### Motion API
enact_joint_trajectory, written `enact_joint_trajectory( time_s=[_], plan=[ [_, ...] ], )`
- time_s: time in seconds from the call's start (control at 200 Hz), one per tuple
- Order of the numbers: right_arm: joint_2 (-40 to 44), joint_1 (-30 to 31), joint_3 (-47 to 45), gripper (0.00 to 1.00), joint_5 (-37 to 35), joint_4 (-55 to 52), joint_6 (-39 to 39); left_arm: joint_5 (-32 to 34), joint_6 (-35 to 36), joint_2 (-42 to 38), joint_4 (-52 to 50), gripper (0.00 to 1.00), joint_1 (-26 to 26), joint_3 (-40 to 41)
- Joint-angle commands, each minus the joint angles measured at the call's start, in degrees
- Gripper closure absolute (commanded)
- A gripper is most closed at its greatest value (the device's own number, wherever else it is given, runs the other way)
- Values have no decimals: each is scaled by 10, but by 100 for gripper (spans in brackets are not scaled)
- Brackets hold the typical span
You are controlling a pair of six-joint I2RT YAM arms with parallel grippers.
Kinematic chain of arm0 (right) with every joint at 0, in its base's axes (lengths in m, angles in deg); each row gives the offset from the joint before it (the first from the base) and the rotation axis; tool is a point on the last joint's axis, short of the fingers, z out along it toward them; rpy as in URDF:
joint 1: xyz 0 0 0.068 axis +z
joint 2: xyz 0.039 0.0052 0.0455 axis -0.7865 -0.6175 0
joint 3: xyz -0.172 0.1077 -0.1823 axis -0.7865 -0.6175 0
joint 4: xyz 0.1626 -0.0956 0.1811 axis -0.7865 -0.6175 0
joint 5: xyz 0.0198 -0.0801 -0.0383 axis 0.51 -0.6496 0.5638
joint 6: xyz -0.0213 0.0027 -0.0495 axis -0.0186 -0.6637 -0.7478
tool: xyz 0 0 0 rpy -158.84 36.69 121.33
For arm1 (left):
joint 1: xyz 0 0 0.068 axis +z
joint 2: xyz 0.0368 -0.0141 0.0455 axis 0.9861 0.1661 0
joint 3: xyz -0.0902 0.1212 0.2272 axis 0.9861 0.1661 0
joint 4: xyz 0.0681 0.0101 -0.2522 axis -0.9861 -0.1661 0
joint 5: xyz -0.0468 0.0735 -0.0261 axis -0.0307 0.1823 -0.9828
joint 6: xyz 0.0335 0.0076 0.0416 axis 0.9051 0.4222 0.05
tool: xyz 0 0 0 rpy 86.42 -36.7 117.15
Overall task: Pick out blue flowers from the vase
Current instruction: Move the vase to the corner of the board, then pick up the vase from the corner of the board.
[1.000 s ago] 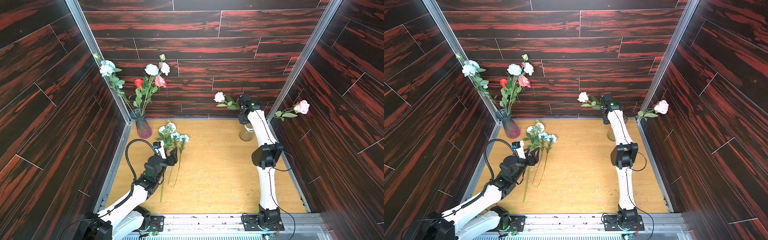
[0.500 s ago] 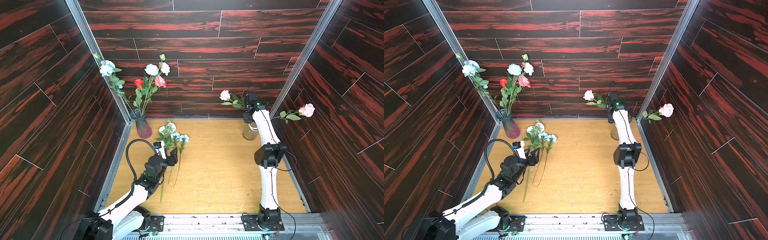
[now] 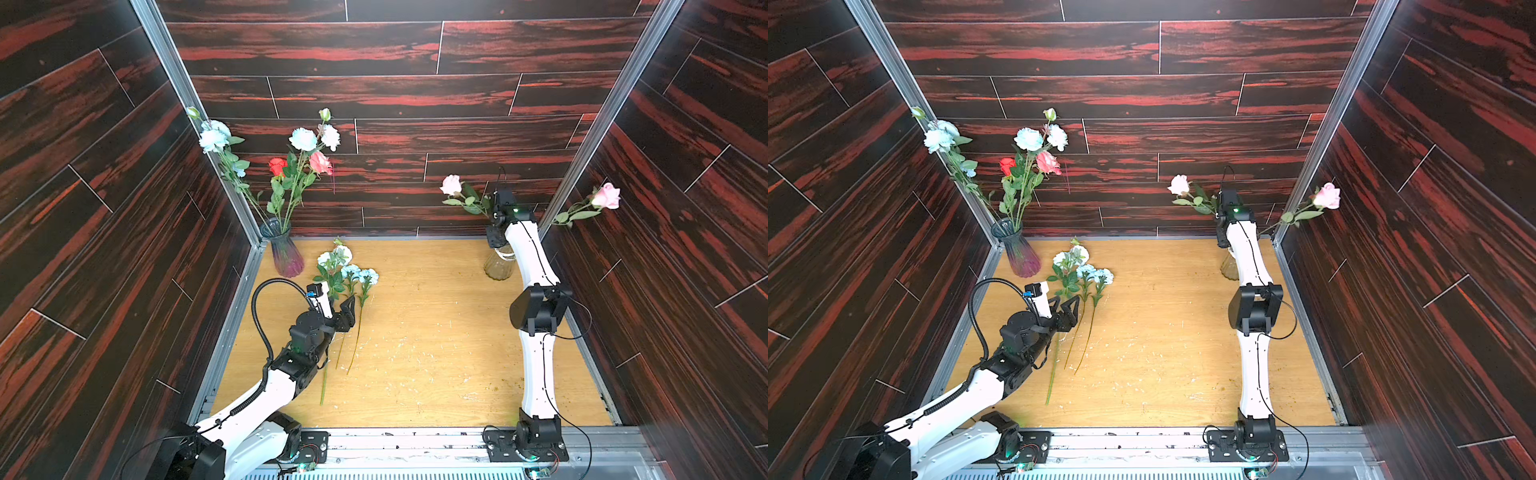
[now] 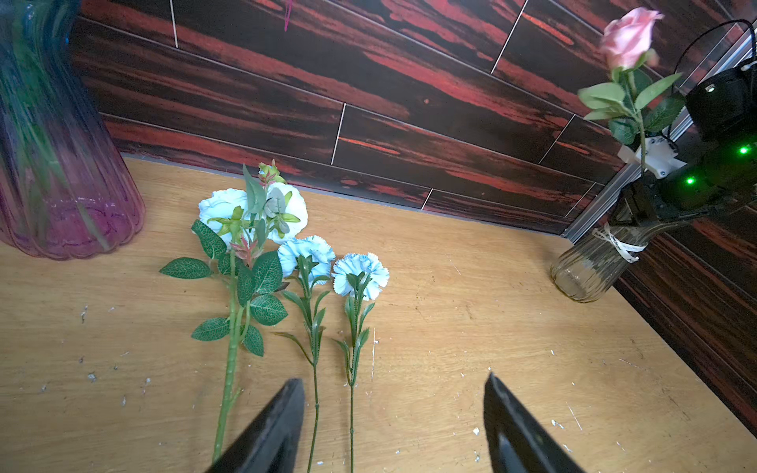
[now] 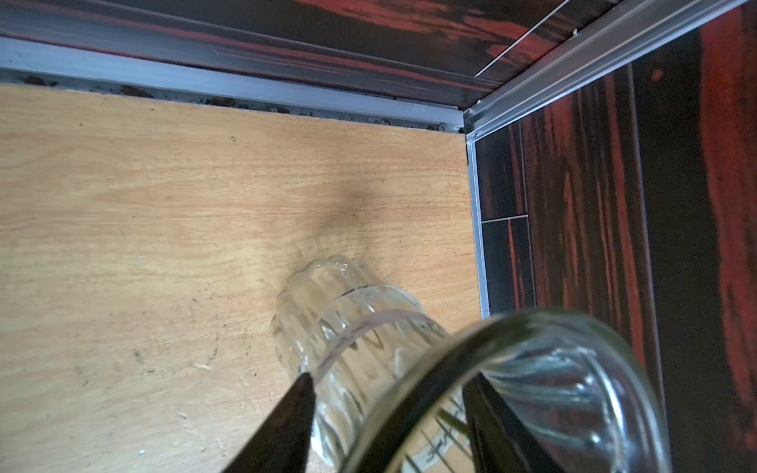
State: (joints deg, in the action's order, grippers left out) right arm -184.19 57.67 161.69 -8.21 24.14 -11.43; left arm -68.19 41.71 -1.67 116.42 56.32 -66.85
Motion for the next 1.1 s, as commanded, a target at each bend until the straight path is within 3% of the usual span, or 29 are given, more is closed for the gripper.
enact_joint_trajectory(
  time_s=[0.0,0.356,0.616,0.807,0.982,1.092],
  plan=[
    [9,7,-9,36,14,-13,-2,8,10,-10,12,29,-1,5],
    [151,52,-62,26,-31,3,3,18,16,-9,2,29,-1,4],
    [295,67,-223,24,-34,64,14,8,19,6,1,30,-1,-3],
    [394,139,-282,24,-54,78,27,23,17,12,-4,30,-1,-5],
    [535,220,-476,23,-71,159,58,40,10,23,-14,30,-1,-11],
    [620,233,-599,23,-57,208,90,41,8,32,-16,30,-1,-16]
  ],
)
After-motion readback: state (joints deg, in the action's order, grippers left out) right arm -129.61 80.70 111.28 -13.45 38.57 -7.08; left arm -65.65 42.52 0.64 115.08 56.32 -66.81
